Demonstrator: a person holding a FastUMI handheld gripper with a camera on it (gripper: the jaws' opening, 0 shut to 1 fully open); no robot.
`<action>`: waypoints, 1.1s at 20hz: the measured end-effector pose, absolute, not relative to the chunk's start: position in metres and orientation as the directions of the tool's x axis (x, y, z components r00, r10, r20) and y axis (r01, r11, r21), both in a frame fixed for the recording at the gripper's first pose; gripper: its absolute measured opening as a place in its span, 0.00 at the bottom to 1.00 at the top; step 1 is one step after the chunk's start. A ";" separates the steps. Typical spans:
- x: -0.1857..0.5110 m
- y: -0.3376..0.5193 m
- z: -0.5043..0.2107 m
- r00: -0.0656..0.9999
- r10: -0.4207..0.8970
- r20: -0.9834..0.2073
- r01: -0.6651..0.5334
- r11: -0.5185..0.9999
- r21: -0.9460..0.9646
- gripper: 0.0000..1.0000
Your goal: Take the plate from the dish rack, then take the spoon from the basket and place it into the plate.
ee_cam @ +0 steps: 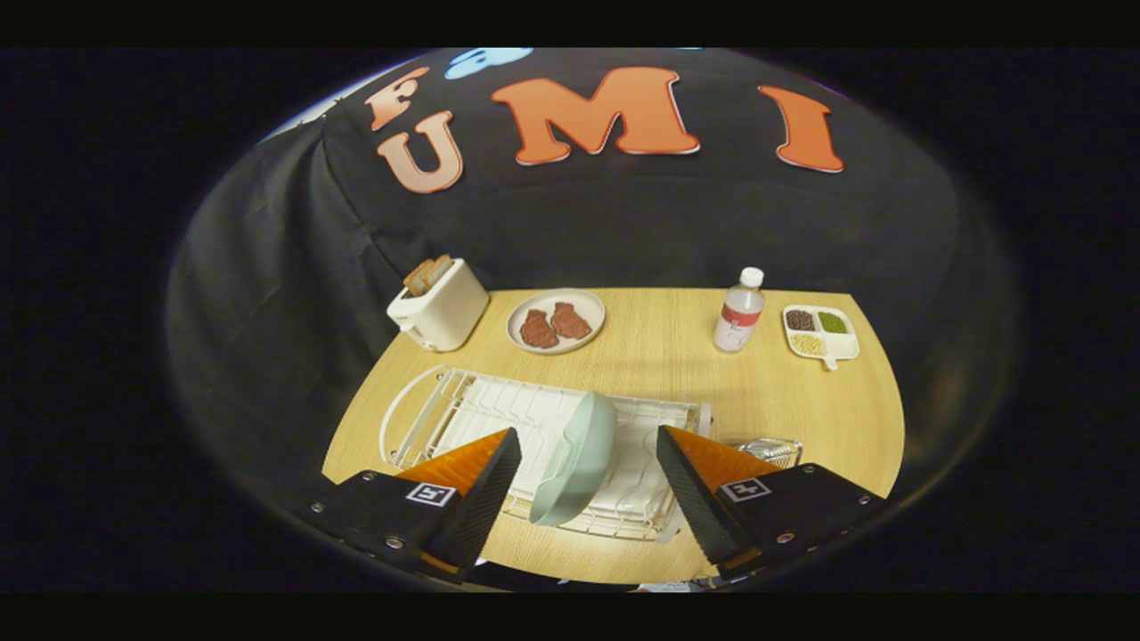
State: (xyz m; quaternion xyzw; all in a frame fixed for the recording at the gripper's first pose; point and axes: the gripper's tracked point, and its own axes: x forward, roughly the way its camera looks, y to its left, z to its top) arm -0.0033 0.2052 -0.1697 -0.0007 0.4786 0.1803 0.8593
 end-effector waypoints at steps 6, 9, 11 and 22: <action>-0.014 0.217 -0.211 0.348 0.230 -0.909 -0.306 0.944 0.122 0.83; -0.017 0.226 -0.225 0.311 0.195 -0.930 -0.311 0.946 0.095 0.77; -0.023 0.235 -0.231 0.288 0.185 -0.940 -0.311 0.946 0.091 0.71; -0.035 0.236 -0.248 0.243 0.024 -0.970 -0.373 0.925 -0.070 0.47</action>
